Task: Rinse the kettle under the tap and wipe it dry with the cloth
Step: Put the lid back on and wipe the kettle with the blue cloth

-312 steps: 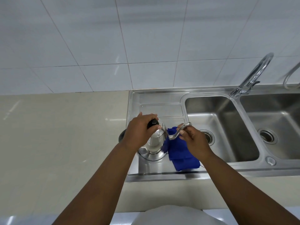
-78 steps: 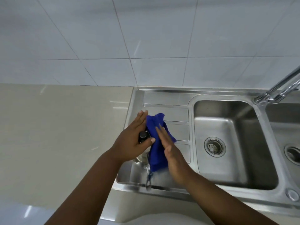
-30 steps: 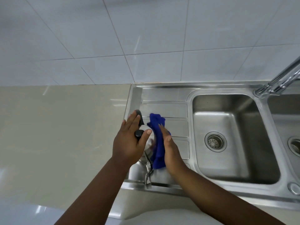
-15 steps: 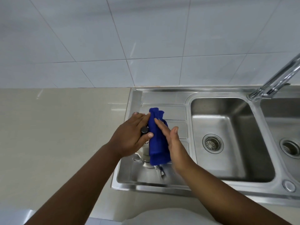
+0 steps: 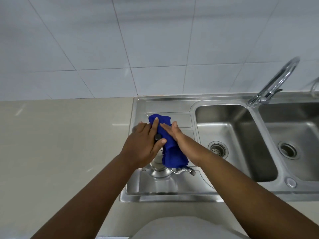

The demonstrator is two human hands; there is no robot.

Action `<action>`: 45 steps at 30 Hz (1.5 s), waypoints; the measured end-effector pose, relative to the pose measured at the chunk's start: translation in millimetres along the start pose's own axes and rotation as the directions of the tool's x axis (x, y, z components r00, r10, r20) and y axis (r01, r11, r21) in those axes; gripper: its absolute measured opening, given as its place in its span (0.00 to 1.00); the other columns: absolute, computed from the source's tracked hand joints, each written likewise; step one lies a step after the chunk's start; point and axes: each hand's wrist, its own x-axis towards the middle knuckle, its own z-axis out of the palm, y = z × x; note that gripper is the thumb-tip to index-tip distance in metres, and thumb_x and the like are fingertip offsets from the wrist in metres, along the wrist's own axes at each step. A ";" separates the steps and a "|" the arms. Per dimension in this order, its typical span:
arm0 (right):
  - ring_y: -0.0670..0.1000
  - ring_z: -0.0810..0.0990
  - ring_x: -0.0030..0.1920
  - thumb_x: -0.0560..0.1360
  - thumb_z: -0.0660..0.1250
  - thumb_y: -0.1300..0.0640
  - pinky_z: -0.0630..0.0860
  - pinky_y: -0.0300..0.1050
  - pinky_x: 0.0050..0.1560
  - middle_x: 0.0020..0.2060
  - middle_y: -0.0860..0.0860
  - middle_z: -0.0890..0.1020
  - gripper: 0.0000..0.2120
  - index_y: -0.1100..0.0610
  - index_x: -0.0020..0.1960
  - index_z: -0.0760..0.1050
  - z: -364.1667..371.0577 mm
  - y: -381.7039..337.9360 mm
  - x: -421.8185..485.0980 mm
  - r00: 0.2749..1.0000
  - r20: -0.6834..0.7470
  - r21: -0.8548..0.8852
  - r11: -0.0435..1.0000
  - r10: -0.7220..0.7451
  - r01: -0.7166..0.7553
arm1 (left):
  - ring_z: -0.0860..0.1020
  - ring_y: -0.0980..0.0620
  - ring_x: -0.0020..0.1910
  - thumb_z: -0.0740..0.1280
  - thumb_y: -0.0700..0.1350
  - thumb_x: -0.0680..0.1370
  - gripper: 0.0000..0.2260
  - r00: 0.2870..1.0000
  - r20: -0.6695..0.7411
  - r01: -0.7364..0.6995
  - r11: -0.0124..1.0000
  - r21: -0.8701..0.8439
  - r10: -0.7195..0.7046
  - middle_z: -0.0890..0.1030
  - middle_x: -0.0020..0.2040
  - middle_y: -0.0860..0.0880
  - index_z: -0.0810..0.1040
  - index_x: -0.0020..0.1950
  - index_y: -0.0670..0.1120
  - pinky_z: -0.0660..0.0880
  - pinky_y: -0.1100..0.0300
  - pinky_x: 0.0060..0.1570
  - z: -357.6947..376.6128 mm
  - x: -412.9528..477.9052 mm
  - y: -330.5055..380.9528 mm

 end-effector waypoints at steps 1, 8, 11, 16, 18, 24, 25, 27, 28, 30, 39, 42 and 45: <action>0.43 0.75 0.64 0.71 0.41 0.24 0.67 0.43 0.65 0.67 0.43 0.75 0.38 0.40 0.72 0.69 1.3 -0.4 3.8 0.999 -0.018 -0.025 0.998 0.051 -0.051 | 0.70 0.45 0.63 0.37 0.66 0.78 0.38 1.000 0.003 0.005 1.000 -0.010 -0.005 0.75 0.62 0.46 0.54 0.77 0.41 0.62 0.46 0.70 0.3 -0.7 0.3; 0.57 0.80 0.59 0.59 0.45 0.14 0.71 0.59 0.70 0.56 0.55 0.83 0.49 0.49 0.58 0.78 13.6 -24.4 1.2 0.983 -0.078 -0.053 0.984 0.164 -0.168 | 0.71 0.43 0.60 0.35 0.68 0.76 0.39 0.999 0.001 0.049 0.998 -0.036 -0.049 0.76 0.63 0.44 0.53 0.77 0.43 0.72 0.46 0.58 1.4 -1.3 -3.5; 0.52 0.73 0.68 0.60 0.43 0.16 0.63 0.53 0.74 0.68 0.49 0.74 0.47 0.37 0.68 0.71 28.0 -26.2 -11.6 0.994 -0.086 0.028 0.998 0.066 -0.064 | 0.72 0.43 0.54 0.32 0.68 0.75 0.41 0.999 0.002 0.051 0.998 -0.045 -0.051 0.77 0.59 0.43 0.53 0.77 0.42 0.70 0.47 0.57 1.2 -0.8 -4.9; 0.48 0.61 0.78 0.65 0.46 0.16 0.57 0.60 0.78 0.78 0.44 0.63 0.47 0.38 0.77 0.58 68.6 33.2 -0.7 0.916 -0.389 0.174 0.969 -0.094 0.173 | 0.70 0.42 0.62 0.29 0.69 0.72 0.42 0.996 0.027 0.084 0.994 -0.076 -0.082 0.68 0.72 0.46 0.50 0.78 0.46 0.65 0.46 0.62 0.9 -0.1 -2.2; 0.48 0.62 0.78 0.63 0.48 0.15 0.58 0.60 0.78 0.78 0.44 0.64 0.49 0.38 0.77 0.57 72.9 54.2 5.5 0.900 -0.431 0.225 0.958 -0.069 0.181 | 0.69 0.42 0.65 0.29 0.69 0.72 0.42 0.995 0.036 0.095 0.993 -0.077 -0.092 0.63 0.76 0.47 0.48 0.78 0.47 0.63 0.45 0.63 0.0 0.5 -2.8; 0.38 0.40 0.80 0.69 0.38 0.20 0.43 0.37 0.79 0.79 0.35 0.44 0.40 0.35 0.77 0.43 102.6 39.4 -18.3 0.801 -0.481 -0.095 0.929 -0.357 0.358 | 0.69 0.45 0.65 0.36 0.67 0.76 0.34 0.998 0.033 0.065 0.979 -0.194 -0.059 0.65 0.74 0.51 0.56 0.76 0.50 0.66 0.43 0.61 2.3 -1.2 1.3; 0.37 0.38 0.79 0.71 0.37 0.23 0.41 0.37 0.78 0.79 0.35 0.42 0.38 0.37 0.77 0.41 105.3 46.0 -19.4 0.771 -0.487 -0.172 0.911 -0.410 0.376 | 0.70 0.45 0.65 0.37 0.66 0.77 0.33 0.998 0.024 0.055 0.975 -0.213 -0.051 0.65 0.74 0.52 0.55 0.76 0.51 0.66 0.43 0.61 2.1 -1.8 2.4; 0.39 0.41 0.80 0.75 0.39 0.26 0.45 0.41 0.80 0.80 0.38 0.43 0.37 0.42 0.80 0.41 101.6 67.9 -15.2 0.733 -0.516 -0.236 0.896 -0.444 0.376 | 0.69 0.45 0.65 0.37 0.65 0.77 0.32 0.999 0.022 0.043 0.981 -0.190 -0.039 0.61 0.77 0.52 0.49 0.78 0.51 0.67 0.44 0.62 1.7 -3.5 3.5; 0.39 0.45 0.80 0.76 0.41 0.27 0.50 0.43 0.80 0.81 0.39 0.45 0.38 0.43 0.80 0.42 97.1 76.5 -12.1 0.737 -0.537 -0.201 0.911 -0.411 0.361 | 0.69 0.45 0.65 0.37 0.64 0.78 0.32 0.999 0.025 0.040 0.987 -0.156 -0.037 0.60 0.78 0.52 0.48 0.78 0.51 0.68 0.45 0.62 1.8 -4.3 3.3; 0.34 0.56 0.76 0.75 0.47 0.27 0.61 0.40 0.76 0.81 0.41 0.53 0.39 0.43 0.81 0.46 87.9 80.3 -10.8 0.779 -0.547 -0.042 0.940 -0.306 0.339 | 0.69 0.44 0.64 0.37 0.65 0.78 0.32 0.999 0.030 0.044 0.997 -0.070 -0.042 0.58 0.78 0.52 0.48 0.78 0.51 0.70 0.48 0.60 1.0 -5.0 3.7; 0.43 0.41 0.81 0.80 0.46 0.35 0.50 0.37 0.79 0.81 0.43 0.41 0.34 0.46 0.80 0.38 103.1 100.2 -17.5 0.701 -0.492 -0.376 0.852 -0.517 0.364 | 0.72 0.45 0.63 0.37 0.68 0.76 0.31 0.994 0.026 0.108 0.994 0.020 -0.109 0.58 0.78 0.55 0.49 0.77 0.58 0.76 0.52 0.45 -0.5 -11.1 11.1; 0.42 0.52 0.80 0.77 0.48 0.33 0.61 0.45 0.78 0.82 0.43 0.48 0.37 0.44 0.81 0.40 91.1 111.2 -13.8 0.773 -0.538 -0.149 0.941 -0.336 0.305 | 0.72 0.45 0.65 0.39 0.68 0.76 0.32 0.987 0.013 0.161 0.986 0.032 -0.161 0.58 0.78 0.55 0.50 0.77 0.58 0.78 0.49 0.48 -0.6 -10.6 16.0; 0.37 0.55 0.77 0.76 0.48 0.30 0.64 0.44 0.75 0.81 0.43 0.50 0.39 0.45 0.81 0.42 86.4 103.5 -18.0 0.767 -0.527 -0.126 0.926 -0.367 0.356 | 0.73 0.46 0.64 0.43 0.68 0.77 0.29 0.988 -0.071 0.137 0.991 -0.004 -0.137 0.64 0.75 0.55 0.58 0.75 0.58 0.78 0.51 0.47 2.6 -12.4 12.0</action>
